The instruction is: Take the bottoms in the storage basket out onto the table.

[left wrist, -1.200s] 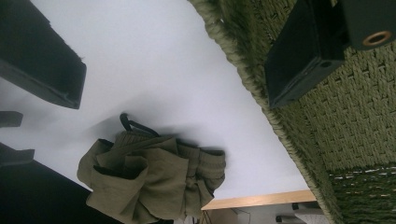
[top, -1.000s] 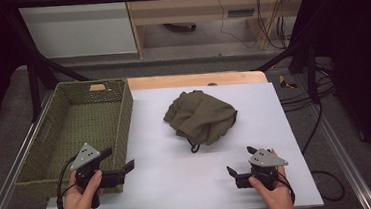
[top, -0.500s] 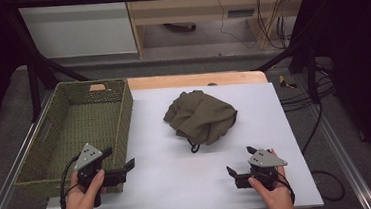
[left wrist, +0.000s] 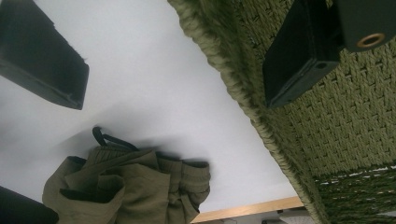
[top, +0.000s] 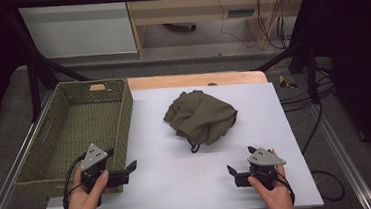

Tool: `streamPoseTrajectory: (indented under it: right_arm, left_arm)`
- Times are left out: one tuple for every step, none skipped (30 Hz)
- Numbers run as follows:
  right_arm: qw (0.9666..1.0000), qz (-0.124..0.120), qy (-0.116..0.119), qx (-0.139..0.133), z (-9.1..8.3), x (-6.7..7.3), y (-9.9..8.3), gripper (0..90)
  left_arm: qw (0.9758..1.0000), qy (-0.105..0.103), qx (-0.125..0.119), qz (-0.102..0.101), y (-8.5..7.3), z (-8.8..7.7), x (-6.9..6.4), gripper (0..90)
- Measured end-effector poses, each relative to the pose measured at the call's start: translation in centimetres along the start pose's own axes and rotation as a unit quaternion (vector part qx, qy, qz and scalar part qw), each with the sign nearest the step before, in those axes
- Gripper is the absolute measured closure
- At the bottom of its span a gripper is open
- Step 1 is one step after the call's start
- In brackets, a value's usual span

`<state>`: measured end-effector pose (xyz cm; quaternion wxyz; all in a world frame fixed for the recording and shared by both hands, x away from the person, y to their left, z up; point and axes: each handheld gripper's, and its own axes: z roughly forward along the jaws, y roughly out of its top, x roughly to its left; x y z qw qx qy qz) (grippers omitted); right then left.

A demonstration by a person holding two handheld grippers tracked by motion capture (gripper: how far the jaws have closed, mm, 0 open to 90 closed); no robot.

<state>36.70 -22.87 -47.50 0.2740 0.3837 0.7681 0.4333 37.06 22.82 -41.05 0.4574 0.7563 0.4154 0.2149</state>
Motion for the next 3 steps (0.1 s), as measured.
streamPoseTrajectory:
  right_arm:
    - [1.0000,0.002,-0.001,0.000,-0.01,0.01,-0.01,4.5]
    - [1.0000,0.003,-0.002,-0.001,0.00,-0.02,-0.02,4.5]
    - [1.0000,0.003,-0.003,0.000,0.02,-0.05,-0.02,4.5]
  left_arm:
    - [1.0000,0.001,0.001,0.002,-0.01,-0.01,-0.02,7.2]
    - [1.0000,0.002,0.001,0.002,-0.01,-0.03,-0.03,7.2]
    - [1.0000,0.003,-0.002,0.000,-0.02,-0.03,-0.03,7.2]
